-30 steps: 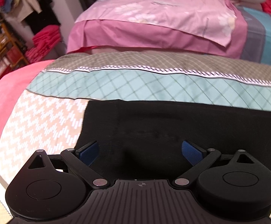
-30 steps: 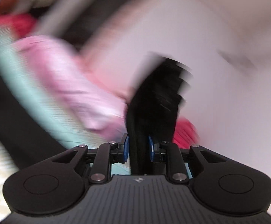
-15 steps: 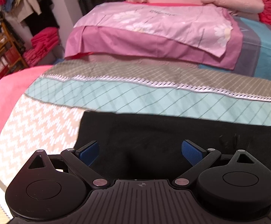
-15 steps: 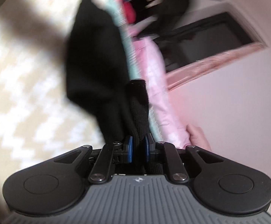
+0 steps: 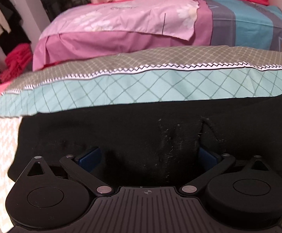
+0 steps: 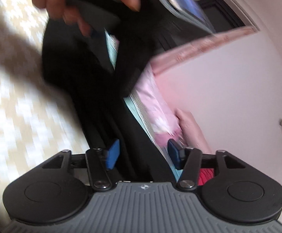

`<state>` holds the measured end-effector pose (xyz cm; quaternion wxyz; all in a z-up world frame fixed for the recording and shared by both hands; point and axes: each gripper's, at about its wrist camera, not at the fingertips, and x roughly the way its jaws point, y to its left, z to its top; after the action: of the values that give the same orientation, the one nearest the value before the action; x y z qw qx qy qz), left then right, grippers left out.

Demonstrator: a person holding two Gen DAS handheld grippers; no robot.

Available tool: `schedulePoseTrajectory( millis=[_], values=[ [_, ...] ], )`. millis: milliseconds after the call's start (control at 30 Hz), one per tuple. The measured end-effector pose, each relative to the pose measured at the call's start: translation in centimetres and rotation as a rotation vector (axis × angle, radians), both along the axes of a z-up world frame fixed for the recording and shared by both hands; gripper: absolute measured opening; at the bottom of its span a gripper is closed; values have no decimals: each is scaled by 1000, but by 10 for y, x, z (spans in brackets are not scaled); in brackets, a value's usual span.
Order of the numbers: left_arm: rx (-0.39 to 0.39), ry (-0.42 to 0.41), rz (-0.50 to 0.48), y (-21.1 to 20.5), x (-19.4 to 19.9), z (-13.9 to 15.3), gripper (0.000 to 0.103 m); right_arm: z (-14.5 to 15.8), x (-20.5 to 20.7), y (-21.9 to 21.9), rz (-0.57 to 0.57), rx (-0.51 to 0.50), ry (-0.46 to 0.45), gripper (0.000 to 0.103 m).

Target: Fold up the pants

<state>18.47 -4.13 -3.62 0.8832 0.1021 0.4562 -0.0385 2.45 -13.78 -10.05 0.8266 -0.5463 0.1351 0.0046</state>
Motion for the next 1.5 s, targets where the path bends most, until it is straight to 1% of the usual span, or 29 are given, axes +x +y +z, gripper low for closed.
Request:
schedulePoseTrajectory(
  millis=[33,133,233,267,367,433,467,500,533,567,600,633,667,700,733,767,800,833,900,933,1000,1067,1133,1167,1233,1300,1400,1467,1500],
  values=[
    [-17,12,7,3,3,0,103,2,-4,-11,-32,-1,-9,70],
    [-57,39,27,9,7,-1,103,6,-10,-46,-164,-2,-55,70],
    [-70,35,33,10,6,-2,103,14,9,-58,-296,65,-61,70],
    [-66,28,30,9,5,-3,103,16,14,-54,-294,82,-48,70],
    [-50,19,22,7,3,-2,103,12,25,-38,-216,27,-58,71],
    [-36,14,8,5,2,-1,103,18,36,-50,-226,25,-99,78],
    [-30,11,1,4,2,-1,103,28,42,-61,-269,66,-126,83],
    [-27,7,-8,3,2,-1,103,39,48,-72,-316,147,-136,87],
    [-22,3,-11,2,1,-2,103,48,50,-79,-356,248,-120,87],
    [-13,-1,-12,1,1,-2,103,49,51,-81,-378,287,-82,86],
    [-9,-4,-12,0,1,-3,103,41,53,-73,-363,235,-28,79],
    [-6,-4,-11,-1,1,-3,103,31,53,-61,-301,130,9,68],
    [-5,-3,-10,0,1,-3,103,23,51,-55,-240,57,-9,68],
    [-5,-1,-12,0,1,-3,103,26,52,-52,-220,47,-56,74],
    [-5,0,-16,1,1,-2,103,35,58,-56,-239,100,-83,80],
    [-6,0,-21,1,2,-2,103,43,68,-64,-281,189,-91,89],
    [-8,1,-24,2,2,-3,103,48,77,-76,-337,272,-74,89],
    [-11,3,-26,2,2,-3,103,46,85,-87,-392,310,-41,89],
    [-22,7,-25,4,3,-3,103,40,86,-100,-439,330,11,88],
    [-26,8,-25,5,3,-4,103,40,82,-100,-443,349,11,87],
    [-32,7,-23,6,3,-5,103,41,72,-95,-425,314,1,86],
    [-39,12,-19,7,5,-5,103,41,55,-92,-358,261,6,87],
    [-44,17,-16,7,6,-6,103,46,34,-91,-275,225,18,93],
    [-47,18,-16,7,6,-6,103,49,24,-93,-246,207,16,94],
    [-55,18,-17,9,6,-6,103,57,4,-96,-217,215,33,94],
    [-65,22,-18,10,7,-7,103,74,-10,-102,-167,316,72,94],
    [-79,28,-18,12,8,-7,103,106,-13,-106,-104,557,119,94],
    [-82,30,-21,13,9,-7,103,119,3,-103,-113,698,158,90],
    [-86,34,-24,14,9,-6,103,122,15,-101,-127,753,180,83]
  ],
)
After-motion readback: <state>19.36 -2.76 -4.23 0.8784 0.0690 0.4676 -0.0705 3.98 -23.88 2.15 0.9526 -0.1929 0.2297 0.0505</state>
